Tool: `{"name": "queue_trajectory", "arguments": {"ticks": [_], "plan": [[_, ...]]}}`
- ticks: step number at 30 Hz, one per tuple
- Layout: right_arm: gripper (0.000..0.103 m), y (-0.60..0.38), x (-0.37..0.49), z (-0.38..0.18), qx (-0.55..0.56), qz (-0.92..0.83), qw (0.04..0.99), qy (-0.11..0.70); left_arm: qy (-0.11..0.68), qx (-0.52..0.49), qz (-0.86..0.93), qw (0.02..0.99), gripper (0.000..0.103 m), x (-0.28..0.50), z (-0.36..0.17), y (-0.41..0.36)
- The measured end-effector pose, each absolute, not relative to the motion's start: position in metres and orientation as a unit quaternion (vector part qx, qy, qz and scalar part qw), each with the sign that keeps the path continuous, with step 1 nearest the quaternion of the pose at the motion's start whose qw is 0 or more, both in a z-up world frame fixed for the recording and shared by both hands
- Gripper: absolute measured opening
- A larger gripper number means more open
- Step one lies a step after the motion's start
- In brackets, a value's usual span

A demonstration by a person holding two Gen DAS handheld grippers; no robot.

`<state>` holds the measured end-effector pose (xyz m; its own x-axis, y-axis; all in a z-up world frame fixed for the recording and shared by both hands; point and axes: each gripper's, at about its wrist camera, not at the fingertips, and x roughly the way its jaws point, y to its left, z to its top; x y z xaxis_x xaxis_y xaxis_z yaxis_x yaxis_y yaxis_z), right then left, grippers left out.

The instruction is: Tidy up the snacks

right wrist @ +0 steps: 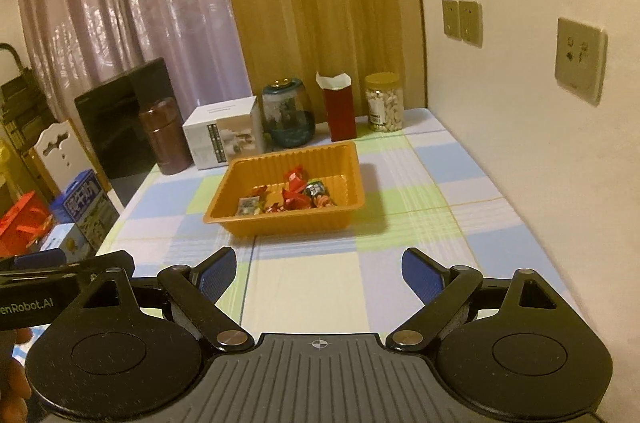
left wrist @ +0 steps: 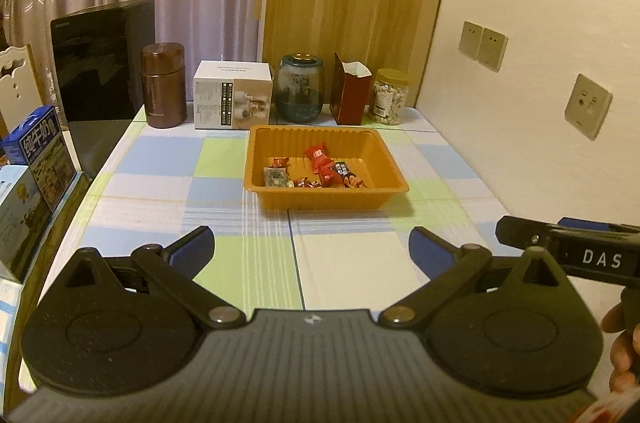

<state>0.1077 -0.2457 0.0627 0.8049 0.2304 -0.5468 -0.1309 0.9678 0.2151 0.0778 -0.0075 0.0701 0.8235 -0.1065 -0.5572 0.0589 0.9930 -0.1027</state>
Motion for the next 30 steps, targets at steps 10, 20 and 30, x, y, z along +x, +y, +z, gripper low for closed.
{"name": "queue_trajectory", "arguments": {"ticks": [10, 20, 30], "plan": [[0.089, -0.25, 0.072, 0.078, 0.073, 0.099, 0.947, 0.296, 0.281, -0.031, -0.038, 0.959, 0.103, 0.047, 0.087, -0.014], [0.089, -0.255, 0.051, 0.088, 0.069, 0.093, 0.951, 0.285, 0.283, -0.036, -0.044, 0.958, 0.103, 0.035, 0.09, -0.021], [0.089, -0.253, 0.045, 0.093, 0.063, 0.098, 0.953, 0.28, 0.275, -0.031, -0.046, 0.96, 0.103, 0.029, 0.094, -0.026]]}}
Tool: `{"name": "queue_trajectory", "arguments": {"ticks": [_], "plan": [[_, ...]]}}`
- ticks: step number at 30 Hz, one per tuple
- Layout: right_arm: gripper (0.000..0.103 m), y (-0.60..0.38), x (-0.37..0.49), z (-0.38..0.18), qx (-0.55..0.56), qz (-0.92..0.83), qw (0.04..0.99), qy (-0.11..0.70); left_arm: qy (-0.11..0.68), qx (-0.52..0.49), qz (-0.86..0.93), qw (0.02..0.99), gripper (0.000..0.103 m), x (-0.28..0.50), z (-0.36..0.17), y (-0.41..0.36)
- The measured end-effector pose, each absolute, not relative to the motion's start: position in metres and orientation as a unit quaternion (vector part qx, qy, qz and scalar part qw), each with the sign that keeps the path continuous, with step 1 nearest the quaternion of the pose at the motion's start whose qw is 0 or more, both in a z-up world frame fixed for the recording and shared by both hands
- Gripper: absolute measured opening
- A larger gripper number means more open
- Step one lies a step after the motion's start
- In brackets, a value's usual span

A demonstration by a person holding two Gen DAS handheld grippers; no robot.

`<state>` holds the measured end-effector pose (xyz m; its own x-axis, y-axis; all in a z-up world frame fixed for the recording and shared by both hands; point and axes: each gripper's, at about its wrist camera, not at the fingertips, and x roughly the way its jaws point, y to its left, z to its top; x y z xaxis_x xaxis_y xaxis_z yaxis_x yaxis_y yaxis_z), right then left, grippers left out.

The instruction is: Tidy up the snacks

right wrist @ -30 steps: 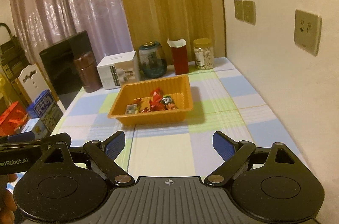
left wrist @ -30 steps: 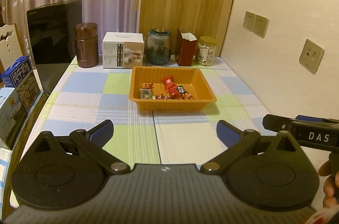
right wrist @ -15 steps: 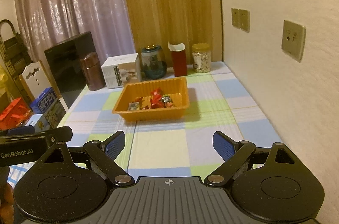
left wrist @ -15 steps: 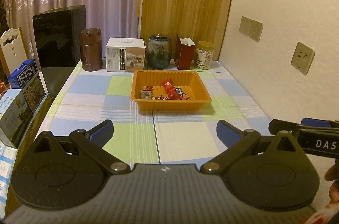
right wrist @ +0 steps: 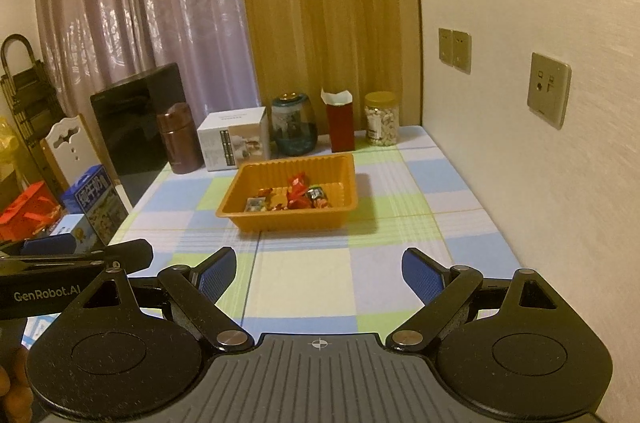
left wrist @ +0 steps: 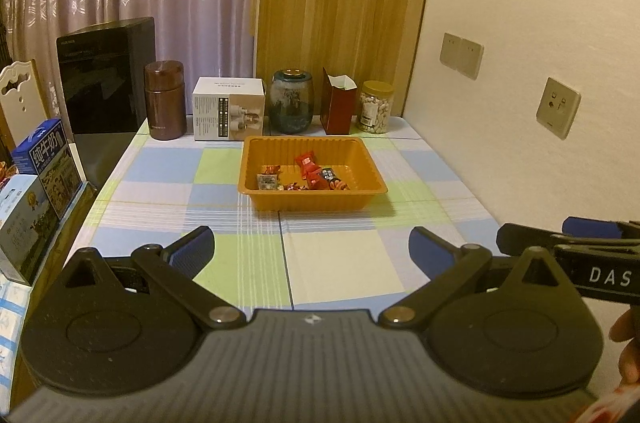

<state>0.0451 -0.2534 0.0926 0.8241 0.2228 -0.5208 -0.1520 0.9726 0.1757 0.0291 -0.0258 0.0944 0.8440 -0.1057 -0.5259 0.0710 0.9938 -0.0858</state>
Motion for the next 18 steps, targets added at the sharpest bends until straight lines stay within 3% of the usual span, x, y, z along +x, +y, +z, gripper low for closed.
{"name": "queue_trajectory", "arguments": {"ticks": [18], "plan": [[0.089, -0.2527, 0.0443, 0.0901, 0.066, 0.096, 0.952, 0.282, 0.28, -0.035, -0.047, 0.958, 0.103, 0.0294, 0.0927, -0.0246]]}}
